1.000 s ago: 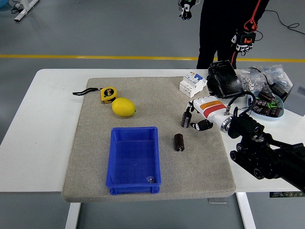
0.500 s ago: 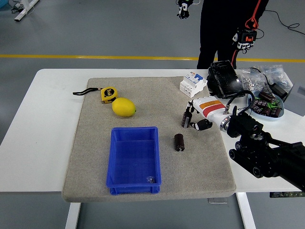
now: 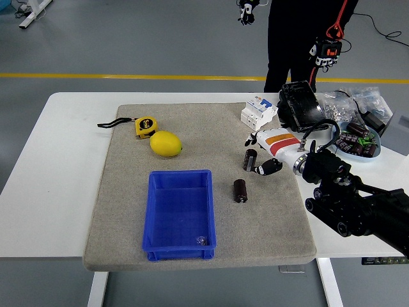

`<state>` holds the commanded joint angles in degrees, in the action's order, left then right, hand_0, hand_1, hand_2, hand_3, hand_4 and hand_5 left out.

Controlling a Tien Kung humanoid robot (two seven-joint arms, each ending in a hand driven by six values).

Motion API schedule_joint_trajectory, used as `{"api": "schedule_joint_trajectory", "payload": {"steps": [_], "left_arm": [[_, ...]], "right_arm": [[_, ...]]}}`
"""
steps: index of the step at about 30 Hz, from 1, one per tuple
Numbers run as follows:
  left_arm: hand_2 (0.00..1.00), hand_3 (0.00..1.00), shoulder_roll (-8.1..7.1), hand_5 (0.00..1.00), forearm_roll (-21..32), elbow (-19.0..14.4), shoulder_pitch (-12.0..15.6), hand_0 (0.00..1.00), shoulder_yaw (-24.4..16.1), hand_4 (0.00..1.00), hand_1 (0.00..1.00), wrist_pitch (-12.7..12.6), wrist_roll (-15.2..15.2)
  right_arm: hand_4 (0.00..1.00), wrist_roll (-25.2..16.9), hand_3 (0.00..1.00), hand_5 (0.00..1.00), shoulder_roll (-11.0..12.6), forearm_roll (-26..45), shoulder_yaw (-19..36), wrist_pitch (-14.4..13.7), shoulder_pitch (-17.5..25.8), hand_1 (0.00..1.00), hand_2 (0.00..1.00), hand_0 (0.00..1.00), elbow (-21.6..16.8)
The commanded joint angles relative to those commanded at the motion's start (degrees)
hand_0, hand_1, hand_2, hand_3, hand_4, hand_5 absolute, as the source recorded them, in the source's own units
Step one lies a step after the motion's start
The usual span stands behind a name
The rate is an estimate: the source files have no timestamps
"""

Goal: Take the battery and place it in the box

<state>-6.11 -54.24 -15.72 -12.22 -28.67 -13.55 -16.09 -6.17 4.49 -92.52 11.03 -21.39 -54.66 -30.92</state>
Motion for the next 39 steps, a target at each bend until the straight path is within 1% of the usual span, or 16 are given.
{"api": "schedule_joint_trajectory", "payload": {"steps": [4, 5, 10, 11, 16, 17, 22, 23, 28, 29, 34, 35, 39], "left_arm": [[0.628, 0.581, -0.01, 0.591, 0.0, 0.0, 0.0, 0.563, 0.0, 0.628, 0.583, 0.0, 0.0], [0.629, 0.580, -0.01, 0.591, 0.0, 0.0, 0.0, 0.563, 0.0, 0.628, 0.585, 0.0, 0.0], [0.629, 0.580, -0.02, 0.591, -0.1, 0.0, -0.1, 0.563, 0.0, 0.628, 0.585, 0.1, 0.0], [0.629, 0.580, -0.02, 0.591, -0.1, 0.0, -0.1, 0.561, 0.0, 0.628, 0.583, 0.1, 0.0], [0.629, 0.580, -0.01, 0.591, 0.0, 0.0, -0.3, 0.561, 0.1, 0.628, 0.583, 0.0, 0.1], [0.629, 0.581, 0.00, 0.591, 0.1, 0.0, -0.3, 0.560, 0.1, 0.628, 0.585, 0.0, 0.1], [0.629, 0.581, 0.03, 0.591, 0.1, 0.0, -0.3, 0.560, 0.1, 0.628, 0.585, 0.0, 0.1], [0.628, 0.580, 0.03, 0.591, 0.1, 0.0, -0.3, 0.559, 0.1, 0.628, 0.582, 0.0, 0.1], [0.628, 0.580, 0.03, 0.591, 0.1, 0.0, -0.3, 0.559, 0.2, 0.628, 0.582, 0.0, 0.1], [0.628, 0.580, 0.03, 0.591, 0.1, 0.0, -0.3, 0.559, 0.2, 0.628, 0.584, 0.0, 0.1], [0.628, 0.580, 0.02, 0.591, 0.1, 0.0, -0.3, 0.559, 0.2, 0.628, 0.584, 0.1, 0.1], [0.626, 0.580, 0.02, 0.591, 0.1, 0.0, -0.3, 0.559, 0.2, 0.628, 0.582, 0.1, 0.1], [0.626, 0.580, 0.03, 0.591, -0.3, 0.1, -0.1, 0.559, -0.1, 0.628, 0.582, 0.1, 0.0]], "right_arm": [[0.877, -0.1, 0.662, 0.201, -0.1, 0.1, -0.1, -0.6, -0.1, 0.560, 0.687, 0.496, -0.1], [0.860, -0.1, 0.625, 0.204, -0.1, 0.1, -0.2, -0.8, -0.1, 0.535, 0.647, 0.478, 0.0], [0.860, -0.2, 0.625, 0.204, -0.3, 0.2, -0.3, -1.0, -0.1, 0.535, 0.647, 0.478, 0.0], [0.837, -0.2, 0.583, 0.203, -0.3, 0.2, -0.4, -1.0, -0.1, 0.528, 0.603, 0.476, 0.0], [0.837, 0.0, 0.583, 0.203, -0.4, 0.3, -0.7, -1.1, 0.0, 0.528, 0.603, 0.476, 0.2], [0.813, 0.0, 0.528, 0.202, -0.5, 0.3, -0.7, -1.1, 0.0, 0.505, 0.572, 0.473, 0.2], [0.813, 0.0, 0.528, 0.202, -0.5, 0.3, -0.8, -1.2, 0.0, 0.505, 0.572, 0.473, 0.2], [0.796, 0.1, 0.503, 0.197, -0.5, 0.3, -0.8, -1.2, 0.0, 0.475, 0.540, 0.460, 0.2], [0.796, 0.1, 0.503, 0.197, -0.6, 0.4, -1.0, -1.4, 0.1, 0.475, 0.540, 0.460, 0.3], [0.779, 0.1, 0.494, 0.188, -0.6, 0.4, -1.0, -1.4, 0.1, 0.441, 0.494, 0.437, 0.3], [0.779, 0.1, 0.494, 0.188, -0.6, 0.3, -1.0, -1.6, 0.2, 0.441, 0.494, 0.437, 0.2], [0.772, 0.1, 0.490, 0.186, -0.6, 0.3, -1.0, -1.6, 0.2, 0.420, 0.463, 0.428, 0.2], [0.772, 0.1, 0.490, 0.186, -0.5, 0.1, -0.8, -1.7, 0.3, 0.420, 0.463, 0.428, -0.1]]}}
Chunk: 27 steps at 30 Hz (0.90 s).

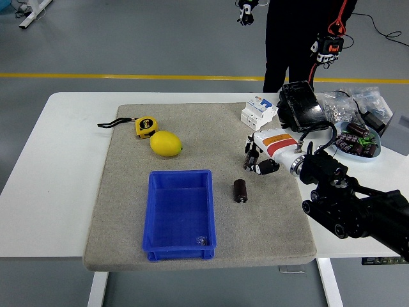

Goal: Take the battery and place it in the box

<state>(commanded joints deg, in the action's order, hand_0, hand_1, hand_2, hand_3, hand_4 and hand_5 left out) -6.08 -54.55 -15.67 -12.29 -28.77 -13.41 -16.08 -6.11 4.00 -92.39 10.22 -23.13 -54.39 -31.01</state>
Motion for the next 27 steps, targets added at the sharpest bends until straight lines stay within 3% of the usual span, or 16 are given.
{"api": "schedule_joint_trajectory", "payload": {"steps": [27], "left_arm": [[0.620, 0.580, -0.18, 0.591, -0.9, 0.1, 0.4, 0.559, -0.7, 0.628, 0.575, 0.2, -0.2]], "right_arm": [[0.713, -0.4, 0.474, 0.178, 0.5, -0.2, 1.0, -0.4, -0.2, 0.369, 0.440, 0.297, -1.0]]}}
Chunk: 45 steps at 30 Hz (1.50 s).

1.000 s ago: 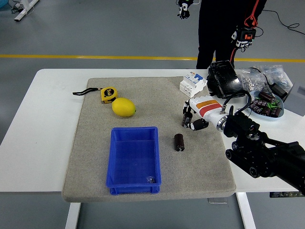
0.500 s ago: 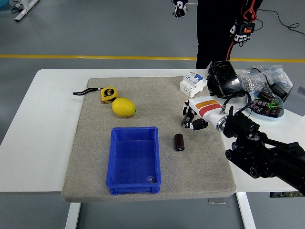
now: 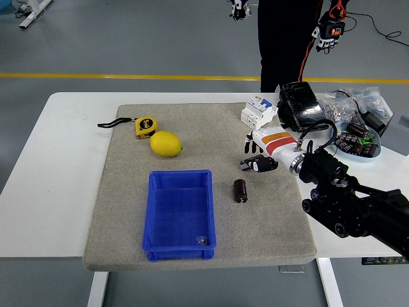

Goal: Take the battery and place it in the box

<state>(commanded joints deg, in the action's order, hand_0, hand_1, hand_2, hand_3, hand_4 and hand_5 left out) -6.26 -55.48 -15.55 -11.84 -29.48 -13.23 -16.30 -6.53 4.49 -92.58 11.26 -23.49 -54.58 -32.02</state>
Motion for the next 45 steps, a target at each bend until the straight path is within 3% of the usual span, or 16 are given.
{"api": "schedule_joint_trajectory", "payload": {"steps": [10, 11, 16, 17, 21, 26, 38, 41, 45], "left_arm": [[0.620, 0.580, 0.04, 0.591, 0.2, 0.0, 0.0, 0.559, 0.1, 0.629, 0.573, 0.0, 0.1], [0.619, 0.581, 0.05, 0.591, 0.2, 0.0, 0.0, 0.561, 0.2, 0.628, 0.573, -0.1, 0.1], [0.619, 0.581, -0.02, 0.591, 0.1, 0.2, 0.3, 0.561, 0.0, 0.628, 0.573, -0.2, 0.1], [0.619, 0.580, -0.04, 0.591, 0.0, 0.2, 0.4, 0.561, -0.2, 0.628, 0.572, -0.2, 0.1], [0.619, 0.580, -0.14, 0.591, -0.6, 0.3, 0.8, 0.561, -0.6, 0.628, 0.572, -0.1, 0.0], [0.619, 0.581, -0.18, 0.591, -1.4, 0.4, 1.0, 0.560, -1.1, 0.628, 0.571, 0.0, -0.3], [0.620, 0.580, -0.04, 0.591, -0.3, 0.4, 1.2, 0.561, -0.7, 0.628, 0.570, -0.4, 0.0], [0.622, 0.581, 0.02, 0.591, -3.9, 0.2, 0.7, 0.563, -2.8, 0.628, 0.578, 0.6, -1.0], [0.622, 0.581, 0.13, 0.591, -4.3, 0.2, 0.5, 0.563, -3.0, 0.628, 0.578, 0.6, -1.1]], "right_arm": [[0.706, 0.3, 0.474, 0.174, 0.4, -0.3, 0.5, 0.6, 0.0, 0.368, 0.440, 0.289, -0.2], [0.730, 0.4, 0.517, 0.154, 0.5, -0.7, 0.8, 1.0, 0.0, 0.422, 0.481, 0.367, -0.4], [0.730, 1.9, 0.517, 0.154, 2.3, -4.9, 3.6, 4.7, 0.0, 0.422, 0.481, 0.367, -3.2], [0.819, 2.1, 0.588, 0.209, 2.7, -5.7, 4.2, 5.2, 0.0, 0.503, 0.567, 0.431, -4.0], [0.819, 3.0, 0.588, 0.209, 4.2, -8.5, 6.0, 6.4, 0.4, 0.503, 0.567, 0.431, -6.9], [0.843, 3.4, 0.606, 0.232, 4.9, -9.3, 6.2, 6.9, 1.1, 0.511, 0.587, 0.435, -8.3], [0.827, 3.4, 0.608, 0.210, 4.3, -7.3, 4.3, 7.0, 3.3, 0.501, 0.585, 0.426, -7.5], [0.848, 3.5, 0.611, 0.228, 4.6, -7.4, 3.8, 7.0, 2.9, 0.503, 0.590, 0.423, -8.4], [0.848, 3.6, 0.611, 0.228, 4.4, -6.8, 3.1, 7.3, 3.0, 0.503, 0.590, 0.423, -8.5]]}}
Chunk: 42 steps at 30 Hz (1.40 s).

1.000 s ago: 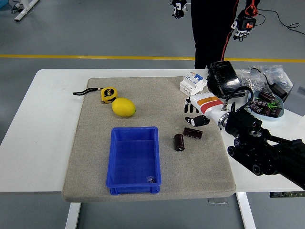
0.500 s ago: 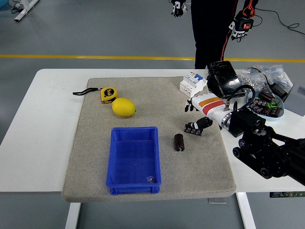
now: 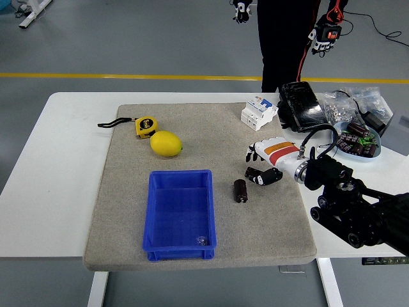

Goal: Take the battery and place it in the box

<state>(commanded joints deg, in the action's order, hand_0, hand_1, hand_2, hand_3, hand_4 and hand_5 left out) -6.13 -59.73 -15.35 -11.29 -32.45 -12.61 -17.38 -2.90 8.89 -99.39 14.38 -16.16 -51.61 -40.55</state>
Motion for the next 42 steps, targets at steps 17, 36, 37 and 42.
{"api": "schedule_joint_trajectory", "payload": {"steps": [17, 36, 37, 42], "left_arm": [[0.620, 0.579, 0.20, 0.591, 2.3, 0.1, 0.6, 0.565, 1.2, 0.628, 0.573, -0.7, 0.4], [0.628, 0.582, 0.09, 0.591, 1.5, -0.1, 0.5, 0.565, 1.1, 0.628, 0.582, -0.2, 0.2], [0.628, 0.582, 0.09, 0.591, 1.5, -0.1, 0.5, 0.565, 1.0, 0.628, 0.582, -0.2, 0.2], [0.628, 0.581, 0.09, 0.591, 1.2, -0.1, 0.4, 0.565, 0.9, 0.628, 0.579, -0.1, 0.2]], "right_arm": [[0.846, 0.1, 0.596, 0.248, -0.4, 3.9, -1.4, -2.1, 1.6, 0.454, 0.553, 0.392, 4.1], [0.728, 0.0, 0.462, 0.253, -0.5, 5.4, -1.9, -2.2, 1.7, 0.348, 0.429, 0.224, 3.9], [0.728, 0.0, 0.462, 0.253, -0.5, 5.4, -1.9, -2.2, 1.6, 0.348, 0.429, 0.224, 3.9], [0.722, 0.0, 0.461, 0.255, -0.3, 5.6, -1.8, -2.1, 1.6, 0.347, 0.426, 0.208, 3.7]]}}
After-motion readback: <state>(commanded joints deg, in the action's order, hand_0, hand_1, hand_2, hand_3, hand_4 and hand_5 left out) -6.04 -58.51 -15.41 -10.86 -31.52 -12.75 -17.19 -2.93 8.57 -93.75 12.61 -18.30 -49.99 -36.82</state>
